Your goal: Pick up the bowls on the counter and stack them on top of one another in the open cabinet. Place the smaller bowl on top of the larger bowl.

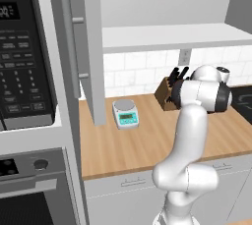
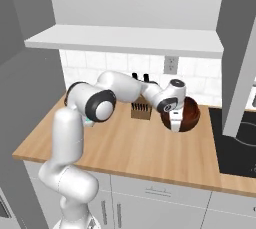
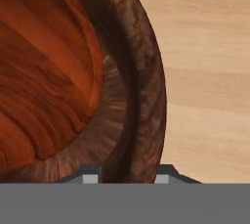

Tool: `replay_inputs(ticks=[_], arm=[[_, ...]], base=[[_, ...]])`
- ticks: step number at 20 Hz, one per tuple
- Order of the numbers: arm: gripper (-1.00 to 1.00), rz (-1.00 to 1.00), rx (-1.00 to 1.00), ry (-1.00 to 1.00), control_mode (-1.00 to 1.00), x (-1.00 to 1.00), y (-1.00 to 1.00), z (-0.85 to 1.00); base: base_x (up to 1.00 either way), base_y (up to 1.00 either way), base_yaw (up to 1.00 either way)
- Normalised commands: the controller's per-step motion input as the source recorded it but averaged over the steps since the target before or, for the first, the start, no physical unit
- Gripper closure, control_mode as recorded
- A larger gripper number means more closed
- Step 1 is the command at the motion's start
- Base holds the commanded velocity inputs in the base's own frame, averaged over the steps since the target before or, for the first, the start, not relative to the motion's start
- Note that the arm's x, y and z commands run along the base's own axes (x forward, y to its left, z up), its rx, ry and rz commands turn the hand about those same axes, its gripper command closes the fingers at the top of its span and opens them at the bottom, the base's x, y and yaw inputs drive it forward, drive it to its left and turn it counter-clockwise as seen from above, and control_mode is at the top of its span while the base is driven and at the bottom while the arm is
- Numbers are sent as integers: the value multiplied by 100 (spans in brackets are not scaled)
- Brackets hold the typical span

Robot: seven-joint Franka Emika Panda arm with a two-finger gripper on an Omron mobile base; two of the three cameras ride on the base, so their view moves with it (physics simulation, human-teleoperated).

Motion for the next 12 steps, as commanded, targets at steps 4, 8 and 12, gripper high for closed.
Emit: replay_inputs(ticks=[4,8,12], arm=[[100,3,-1,-10,-100,-33,11,14],[100,4,-3,-23,-100,-57,25,73],[100,2,0,-30,-100,-93,12,100]], base=[[0,0,0],[0,0,0],[0,0,0]])
